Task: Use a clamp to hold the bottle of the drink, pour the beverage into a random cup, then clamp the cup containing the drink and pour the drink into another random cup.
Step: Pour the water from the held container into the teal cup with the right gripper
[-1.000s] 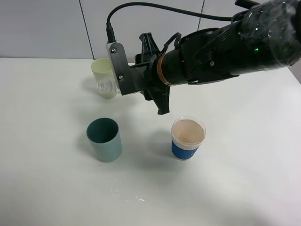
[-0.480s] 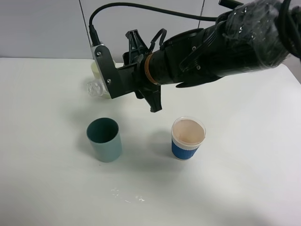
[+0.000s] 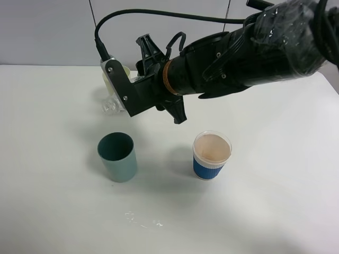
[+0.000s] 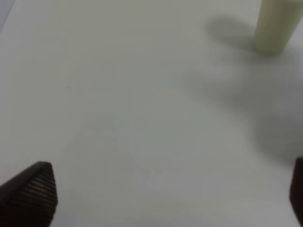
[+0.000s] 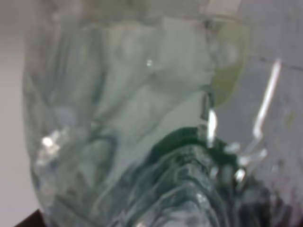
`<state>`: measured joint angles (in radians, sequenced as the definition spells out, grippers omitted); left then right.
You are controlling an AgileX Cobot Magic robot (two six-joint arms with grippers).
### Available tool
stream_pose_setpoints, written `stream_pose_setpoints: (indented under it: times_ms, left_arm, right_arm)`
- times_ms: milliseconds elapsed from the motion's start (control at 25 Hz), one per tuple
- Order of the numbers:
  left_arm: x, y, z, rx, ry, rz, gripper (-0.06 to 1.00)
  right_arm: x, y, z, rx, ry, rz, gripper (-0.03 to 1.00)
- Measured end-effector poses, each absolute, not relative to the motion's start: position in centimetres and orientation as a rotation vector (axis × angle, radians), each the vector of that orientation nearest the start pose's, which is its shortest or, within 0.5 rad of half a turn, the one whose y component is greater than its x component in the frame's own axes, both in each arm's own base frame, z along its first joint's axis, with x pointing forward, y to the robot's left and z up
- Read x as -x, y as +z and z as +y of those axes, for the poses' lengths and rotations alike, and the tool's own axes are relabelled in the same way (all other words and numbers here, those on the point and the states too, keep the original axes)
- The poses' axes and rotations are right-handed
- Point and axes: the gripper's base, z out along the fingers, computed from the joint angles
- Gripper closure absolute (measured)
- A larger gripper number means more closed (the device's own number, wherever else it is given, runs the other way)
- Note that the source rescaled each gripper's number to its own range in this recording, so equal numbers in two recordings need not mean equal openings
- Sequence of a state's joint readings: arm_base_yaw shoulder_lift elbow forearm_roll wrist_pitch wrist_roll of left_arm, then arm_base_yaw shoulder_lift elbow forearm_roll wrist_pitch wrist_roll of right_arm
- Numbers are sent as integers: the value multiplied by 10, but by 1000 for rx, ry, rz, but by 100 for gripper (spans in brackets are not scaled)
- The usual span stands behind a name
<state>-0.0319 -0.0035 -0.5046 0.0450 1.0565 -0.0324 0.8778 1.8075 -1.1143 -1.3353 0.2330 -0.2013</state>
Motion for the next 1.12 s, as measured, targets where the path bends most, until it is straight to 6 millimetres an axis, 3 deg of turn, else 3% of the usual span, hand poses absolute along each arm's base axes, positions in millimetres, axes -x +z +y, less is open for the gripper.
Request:
stream_pose_setpoints:
  times_ms: [1120]
  left_arm:
    - [6,279,4,3,13,2031,-6]
  right_arm:
    - [-267,210,289,2158,-696,767,95]
